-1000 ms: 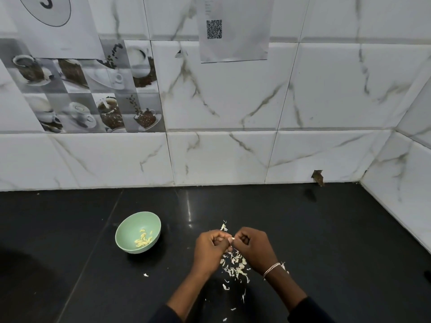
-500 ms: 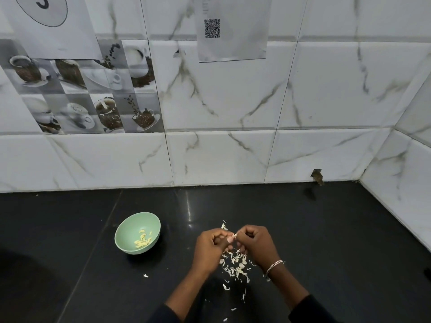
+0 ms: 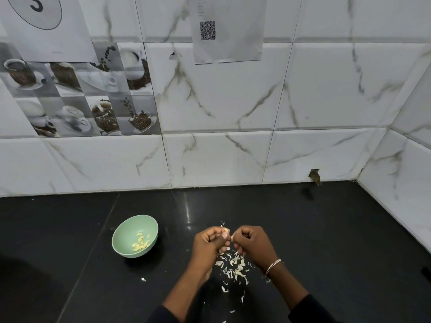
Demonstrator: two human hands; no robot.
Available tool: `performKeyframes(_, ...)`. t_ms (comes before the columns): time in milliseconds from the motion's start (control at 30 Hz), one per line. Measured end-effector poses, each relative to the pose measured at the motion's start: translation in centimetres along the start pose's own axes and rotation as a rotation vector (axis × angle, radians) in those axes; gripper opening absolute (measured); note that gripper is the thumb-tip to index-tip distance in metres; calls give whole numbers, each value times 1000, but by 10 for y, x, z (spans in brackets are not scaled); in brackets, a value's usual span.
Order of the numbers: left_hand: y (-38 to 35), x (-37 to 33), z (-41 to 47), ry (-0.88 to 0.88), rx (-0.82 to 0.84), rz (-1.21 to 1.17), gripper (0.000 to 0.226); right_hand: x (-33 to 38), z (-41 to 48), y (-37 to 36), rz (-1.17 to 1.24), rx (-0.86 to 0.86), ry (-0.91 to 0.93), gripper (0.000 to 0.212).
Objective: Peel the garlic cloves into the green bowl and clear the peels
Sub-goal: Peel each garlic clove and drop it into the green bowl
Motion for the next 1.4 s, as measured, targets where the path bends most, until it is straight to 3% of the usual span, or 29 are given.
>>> performKeyframes(200, 0, 3, 4, 14, -6, -138, 14, -8, -4, -6, -169, 49, -72, 21)
performKeyframes(400, 3, 3, 2, -7, 7, -78, 13, -21, -1, 0, -235, 29, -107, 33)
performKeyframes(533, 3, 2, 0, -16, 9, -14, 10, -21, 2, 9, -359, -42, -95, 12)
performKeyframes(633, 4, 1, -2, -18, 9, 14, 10, -18, 2, 13, -348, -67, -67, 12)
performKeyframes(833, 7, -3, -3, -25, -1, 60, 14, 5, 1, 6, -60, 7, 65, 7)
performKeyframes(1400, 4, -13, -4, -57, 8, 215, 8, 2, 5, 2, -27, 45, 69, 6)
Point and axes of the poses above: each hand's wrist, its own z-axis towards the middle knuckle, its own y-axis out of the back of the hand, x = y × z, the point moved 8 cm from there along z, towards the middle knuckle, and after that the axes turned 15 degrees about x, right-handed, at the moved point
